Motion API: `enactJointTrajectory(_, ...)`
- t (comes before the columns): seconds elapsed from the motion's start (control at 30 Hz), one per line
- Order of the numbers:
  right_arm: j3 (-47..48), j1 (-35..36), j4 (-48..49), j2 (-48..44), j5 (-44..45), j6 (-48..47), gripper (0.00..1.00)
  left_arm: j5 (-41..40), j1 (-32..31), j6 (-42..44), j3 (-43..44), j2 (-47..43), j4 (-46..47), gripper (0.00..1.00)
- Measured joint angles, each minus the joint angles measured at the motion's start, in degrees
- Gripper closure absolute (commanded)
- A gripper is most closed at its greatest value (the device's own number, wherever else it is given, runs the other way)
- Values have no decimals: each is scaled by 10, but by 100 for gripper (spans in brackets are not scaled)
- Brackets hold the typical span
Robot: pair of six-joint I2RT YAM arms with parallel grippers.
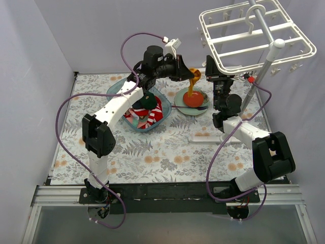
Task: Remove the socks clipped to the hanger
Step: Remove the sock from the hanger, then place the sock in the bin.
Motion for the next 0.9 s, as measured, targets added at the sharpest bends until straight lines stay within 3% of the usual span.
enactJointTrajectory(0.1,0,0,-1,-2,-1,4,41,-18,3,-6,-35,-12,11,100)
enactJointTrajectory(0.37,-7,2,-10,-15,-11,11,16,-73,23,-27,-111,-54,54,100)
enactJointTrajectory(0.57,-14,3,-14,-22,-23,15,8,-121,48,-50,-194,-124,94,100)
enactJointTrajectory(0.9,-33,15,-15,-37,-46,16,6,-168,96,-76,-266,-184,146,100)
